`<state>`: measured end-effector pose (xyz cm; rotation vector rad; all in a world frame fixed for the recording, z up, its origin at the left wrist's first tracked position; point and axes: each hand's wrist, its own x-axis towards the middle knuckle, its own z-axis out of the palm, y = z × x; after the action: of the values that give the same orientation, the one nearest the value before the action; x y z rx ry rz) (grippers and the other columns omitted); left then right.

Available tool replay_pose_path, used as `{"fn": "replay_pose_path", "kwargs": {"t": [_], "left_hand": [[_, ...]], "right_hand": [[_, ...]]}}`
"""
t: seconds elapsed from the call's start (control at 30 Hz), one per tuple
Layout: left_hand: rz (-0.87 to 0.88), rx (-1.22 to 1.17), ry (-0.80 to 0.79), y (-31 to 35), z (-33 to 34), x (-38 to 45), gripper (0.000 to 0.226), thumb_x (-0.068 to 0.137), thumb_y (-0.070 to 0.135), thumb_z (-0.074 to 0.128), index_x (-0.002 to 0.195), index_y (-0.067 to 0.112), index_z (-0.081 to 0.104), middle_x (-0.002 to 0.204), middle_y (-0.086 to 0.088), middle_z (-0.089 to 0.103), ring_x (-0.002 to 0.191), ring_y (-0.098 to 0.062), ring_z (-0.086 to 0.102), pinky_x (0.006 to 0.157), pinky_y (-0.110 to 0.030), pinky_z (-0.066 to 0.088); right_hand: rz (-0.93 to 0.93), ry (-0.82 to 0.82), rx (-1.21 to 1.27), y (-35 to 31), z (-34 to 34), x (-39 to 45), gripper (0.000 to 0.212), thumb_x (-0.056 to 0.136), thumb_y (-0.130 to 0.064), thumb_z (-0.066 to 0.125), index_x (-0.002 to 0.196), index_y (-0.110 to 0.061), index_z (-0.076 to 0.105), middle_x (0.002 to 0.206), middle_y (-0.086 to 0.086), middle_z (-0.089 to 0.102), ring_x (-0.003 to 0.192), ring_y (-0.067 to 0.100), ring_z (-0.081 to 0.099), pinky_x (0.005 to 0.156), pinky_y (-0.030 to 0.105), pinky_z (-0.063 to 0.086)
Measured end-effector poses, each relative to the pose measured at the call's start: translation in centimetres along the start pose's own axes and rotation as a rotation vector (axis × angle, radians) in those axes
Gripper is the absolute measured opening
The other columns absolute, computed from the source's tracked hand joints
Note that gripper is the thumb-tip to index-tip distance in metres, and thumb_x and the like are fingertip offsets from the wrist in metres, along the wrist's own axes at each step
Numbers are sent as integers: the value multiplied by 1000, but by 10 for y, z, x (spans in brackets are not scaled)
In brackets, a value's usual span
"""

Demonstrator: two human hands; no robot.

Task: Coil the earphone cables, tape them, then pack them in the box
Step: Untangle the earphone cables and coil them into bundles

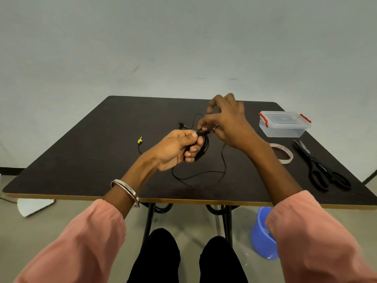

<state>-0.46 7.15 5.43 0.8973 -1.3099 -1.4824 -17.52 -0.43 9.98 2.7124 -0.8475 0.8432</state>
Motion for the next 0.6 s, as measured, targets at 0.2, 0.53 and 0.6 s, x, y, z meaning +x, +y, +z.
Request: {"fn": "replay_pose_path", "kwargs": {"t": [0.2,0.53,0.6], "left_hand": [[86,-224,69,0,2,6,29,101,13,35,78,6,52,76,-5,49,66,-14,48,59,-28,54],[53,-200,158,-7,-1,9,32,103,11,33,79,5,55,72,-4,54,65,-14,52,69,-29,53],[54,-173,193,-10,-1,11,32,102,10,37,80,5,61,75,-4,55,66,-14,51,71,-30,53]], "right_hand": [[316,-4,550,-16,11,-6,26,87,2,57,97,-13,75,90,0,73,90,9,66,79,12,50],[510,-206,1190,-17,6,-20,18,91,-11,60,101,2,69,89,12,72,82,16,70,72,24,56],[534,-167,1114,-15,11,-21,19,84,4,64,102,1,69,88,9,71,81,9,68,72,19,55]]}}
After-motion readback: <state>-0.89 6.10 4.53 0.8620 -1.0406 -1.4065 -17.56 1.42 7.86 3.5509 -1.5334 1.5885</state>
